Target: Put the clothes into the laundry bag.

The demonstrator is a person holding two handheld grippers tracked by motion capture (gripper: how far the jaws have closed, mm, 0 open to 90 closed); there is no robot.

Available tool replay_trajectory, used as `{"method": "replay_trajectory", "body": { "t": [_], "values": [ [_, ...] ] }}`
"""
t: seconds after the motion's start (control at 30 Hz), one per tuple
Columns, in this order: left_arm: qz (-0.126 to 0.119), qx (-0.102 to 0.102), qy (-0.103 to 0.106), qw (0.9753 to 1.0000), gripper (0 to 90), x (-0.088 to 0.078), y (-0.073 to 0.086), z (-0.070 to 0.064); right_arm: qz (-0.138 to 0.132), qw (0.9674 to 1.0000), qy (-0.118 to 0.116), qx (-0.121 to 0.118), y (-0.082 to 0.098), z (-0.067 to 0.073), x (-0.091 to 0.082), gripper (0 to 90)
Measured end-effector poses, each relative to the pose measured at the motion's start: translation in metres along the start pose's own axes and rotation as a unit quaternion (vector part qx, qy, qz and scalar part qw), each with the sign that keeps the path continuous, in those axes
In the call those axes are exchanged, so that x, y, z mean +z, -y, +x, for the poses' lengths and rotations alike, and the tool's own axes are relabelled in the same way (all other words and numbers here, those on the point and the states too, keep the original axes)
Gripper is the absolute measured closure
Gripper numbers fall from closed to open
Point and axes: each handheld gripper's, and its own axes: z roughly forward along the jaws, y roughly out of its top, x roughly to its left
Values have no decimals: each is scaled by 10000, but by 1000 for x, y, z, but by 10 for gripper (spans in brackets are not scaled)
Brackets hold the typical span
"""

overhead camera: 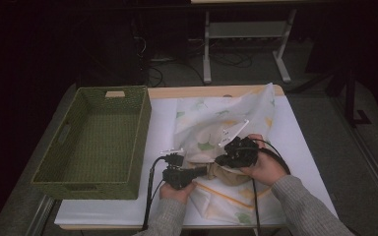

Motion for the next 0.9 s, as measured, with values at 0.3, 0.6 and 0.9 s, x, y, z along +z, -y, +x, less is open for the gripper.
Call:
{"method": "replay_trajectory", "body": {
  "t": [0.3,0.6,0.9],
  "values": [
    [-373,-24,-288,9989,887,2,-5,0,-775,9902,-1158,37,-13,16,-36,897],
    [-7,-64,-181,9998,792,-12,7,7,-226,9927,-1180,141,-1,9,-23,885],
    [661,-116,-169,9976,779,-33,29,8,-2,9962,-728,485,16,-6,-12,791]
  ]
}}
